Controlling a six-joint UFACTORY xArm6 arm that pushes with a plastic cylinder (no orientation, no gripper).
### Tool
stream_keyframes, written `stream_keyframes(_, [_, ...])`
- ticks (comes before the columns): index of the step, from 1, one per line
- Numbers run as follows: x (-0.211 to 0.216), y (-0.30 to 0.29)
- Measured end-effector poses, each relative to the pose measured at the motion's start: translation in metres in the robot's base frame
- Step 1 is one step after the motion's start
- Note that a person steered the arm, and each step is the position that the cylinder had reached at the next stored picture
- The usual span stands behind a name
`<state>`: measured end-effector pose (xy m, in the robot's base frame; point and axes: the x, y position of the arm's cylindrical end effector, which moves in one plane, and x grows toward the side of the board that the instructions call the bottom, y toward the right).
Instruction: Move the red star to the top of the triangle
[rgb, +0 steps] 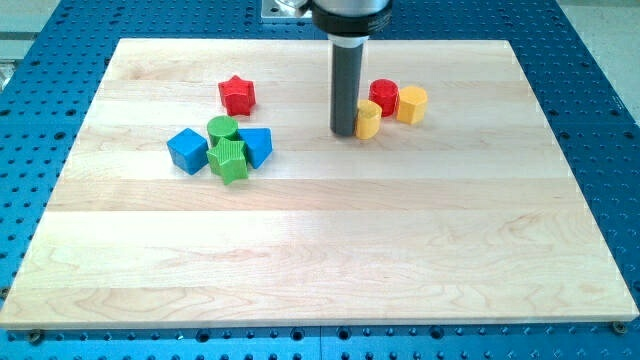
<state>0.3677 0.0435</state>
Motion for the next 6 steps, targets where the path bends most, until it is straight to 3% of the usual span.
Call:
stream_keyframes(1, [-0.006, 0.03])
stream_keyframes(2, [-0.037, 0.016])
stream_keyframes(3, [-0.095, -0.017])
stream_keyframes(5, [-0.115, -0.192])
stream_keyframes(6, [-0.087, -0.205])
